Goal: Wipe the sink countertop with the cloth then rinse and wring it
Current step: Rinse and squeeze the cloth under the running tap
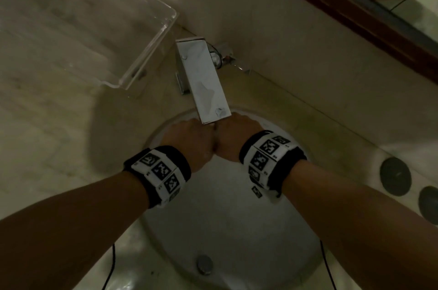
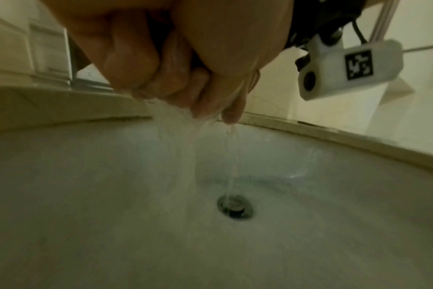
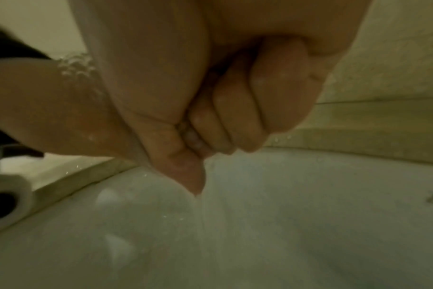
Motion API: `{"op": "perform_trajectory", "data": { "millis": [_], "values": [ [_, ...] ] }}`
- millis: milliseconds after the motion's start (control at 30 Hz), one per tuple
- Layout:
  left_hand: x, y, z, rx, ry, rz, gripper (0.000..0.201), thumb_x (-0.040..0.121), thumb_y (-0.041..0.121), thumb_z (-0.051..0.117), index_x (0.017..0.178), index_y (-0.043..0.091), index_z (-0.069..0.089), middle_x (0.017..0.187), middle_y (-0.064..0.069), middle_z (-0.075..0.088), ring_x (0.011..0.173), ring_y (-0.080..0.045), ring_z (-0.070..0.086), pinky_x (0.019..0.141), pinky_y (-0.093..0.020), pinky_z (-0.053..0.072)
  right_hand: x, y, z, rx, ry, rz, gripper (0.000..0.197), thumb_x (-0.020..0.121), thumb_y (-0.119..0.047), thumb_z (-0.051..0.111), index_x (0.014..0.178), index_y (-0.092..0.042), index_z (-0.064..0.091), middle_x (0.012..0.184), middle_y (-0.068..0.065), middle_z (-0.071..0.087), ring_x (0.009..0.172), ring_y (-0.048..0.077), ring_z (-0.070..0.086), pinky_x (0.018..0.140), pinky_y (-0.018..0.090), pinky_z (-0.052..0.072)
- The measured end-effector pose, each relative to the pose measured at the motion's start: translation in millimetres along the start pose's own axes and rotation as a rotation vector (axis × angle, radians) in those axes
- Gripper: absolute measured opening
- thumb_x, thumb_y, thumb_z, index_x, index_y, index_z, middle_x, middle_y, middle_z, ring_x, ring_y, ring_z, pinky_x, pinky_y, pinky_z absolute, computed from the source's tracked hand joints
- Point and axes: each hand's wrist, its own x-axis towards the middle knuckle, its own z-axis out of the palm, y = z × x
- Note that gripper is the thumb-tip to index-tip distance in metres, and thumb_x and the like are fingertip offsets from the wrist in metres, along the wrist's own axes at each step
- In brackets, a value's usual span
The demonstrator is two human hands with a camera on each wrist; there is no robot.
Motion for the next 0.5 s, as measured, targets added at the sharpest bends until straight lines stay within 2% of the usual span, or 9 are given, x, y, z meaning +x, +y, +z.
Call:
{"op": "perform_trajectory", "data": {
  "millis": [67, 100, 133, 167, 233, 300, 367, 433, 500],
  "values": [
    [-2, 0, -5, -0.143, -0.032, 0.025, 0.059, 0.091, 0.036, 0.014, 0.121, 0.014, 0.06, 0.122, -0.01, 0.065, 0.11, -0.03, 0.061, 0.094, -0.038, 0.05, -1, 1, -4, 0.061, 0.025, -0.029, 0.025, 0.087, -0.022, 0.051, 0.102, -0.004, 0.06, 0.105, 0.013, 0.061, 0.095, 0.031, 0.057, 0.069, 0.03, 0.036],
    [2, -3, -3, -0.25, 0.013, -0.015, 0.052, 0.096, 0.035, 0.021, 0.125, 0.013, 0.059, 0.127, -0.011, 0.063, 0.115, -0.03, 0.059, 0.098, -0.036, 0.047, -2, 4, -7, 0.1, 0.05, -0.059, 0.024, 0.085, -0.022, 0.055, 0.098, -0.004, 0.061, 0.102, 0.012, 0.062, 0.092, 0.03, 0.058, 0.069, 0.029, 0.038],
    [-2, -3, -14, -0.265, -0.022, -0.021, 0.041, 0.1, 0.033, 0.035, 0.129, 0.014, 0.057, 0.13, -0.01, 0.061, 0.118, -0.029, 0.057, 0.1, -0.033, 0.046, -1, 10, -9, 0.151, 0.064, -0.067, 0.026, 0.08, -0.025, 0.061, 0.096, -0.005, 0.063, 0.1, 0.011, 0.063, 0.09, 0.029, 0.06, 0.069, 0.028, 0.041],
    [0, -7, -14, -0.342, 0.054, -0.022, 0.039, 0.099, 0.031, 0.046, 0.132, 0.015, 0.055, 0.133, -0.009, 0.06, 0.121, -0.027, 0.056, 0.1, -0.031, 0.044, 2, 18, -12, 0.221, 0.098, -0.041, 0.033, 0.074, -0.028, 0.067, 0.097, -0.005, 0.064, 0.099, 0.009, 0.064, 0.089, 0.027, 0.061, 0.07, 0.027, 0.044],
    [-1, -10, -18, -0.361, 0.107, 0.029, 0.039, 0.096, 0.03, 0.054, 0.133, 0.018, 0.056, 0.135, -0.006, 0.059, 0.122, -0.026, 0.056, 0.095, -0.028, 0.044, 2, 33, -24, 0.398, 0.212, 0.108, 0.046, 0.068, -0.031, 0.075, 0.106, -0.006, 0.065, 0.106, 0.004, 0.063, 0.092, 0.02, 0.061, 0.073, 0.022, 0.042],
    [-4, -12, -20, -0.39, 0.13, 0.038, 0.027, 0.095, 0.027, 0.054, 0.119, 0.018, 0.063, 0.119, -0.002, 0.064, 0.11, -0.025, 0.062, 0.079, -0.023, 0.046, -1, 44, -40, 0.533, 0.398, 0.252, 0.052, 0.073, -0.026, 0.074, 0.118, -0.006, 0.058, 0.103, 0.001, 0.064, 0.094, 0.017, 0.058, 0.074, 0.017, 0.036],
    [-6, -13, -20, -0.496, 0.127, 0.018, 0.027, 0.089, 0.033, 0.053, 0.107, 0.018, 0.068, 0.106, 0.003, 0.068, 0.099, -0.023, 0.066, 0.075, -0.025, 0.051, -7, 46, -57, 0.665, 0.543, 0.262, 0.056, 0.074, -0.02, 0.073, 0.124, -0.01, 0.051, 0.095, -0.002, 0.065, 0.092, 0.016, 0.06, 0.079, 0.021, 0.042],
    [-9, -13, -21, -0.574, 0.108, -0.026, 0.042, 0.077, 0.046, 0.051, 0.106, 0.021, 0.07, 0.104, 0.002, 0.072, 0.096, -0.021, 0.068, 0.081, -0.034, 0.056, -8, 39, -65, 0.621, 0.62, 0.175, 0.043, 0.072, -0.018, 0.071, 0.112, -0.01, 0.059, 0.095, 0.001, 0.068, 0.089, 0.019, 0.063, 0.083, 0.031, 0.049],
    [-11, -14, -18, -0.595, 0.088, -0.092, 0.046, 0.075, 0.053, 0.058, 0.105, 0.021, 0.071, 0.098, 0.0, 0.073, 0.091, -0.02, 0.069, 0.081, -0.035, 0.056, -6, 36, -63, 0.547, 0.697, 0.118, 0.024, 0.071, -0.017, 0.067, 0.091, -0.005, 0.064, 0.083, 0.007, 0.069, 0.077, 0.024, 0.064, 0.076, 0.036, 0.051]
  ]
}}
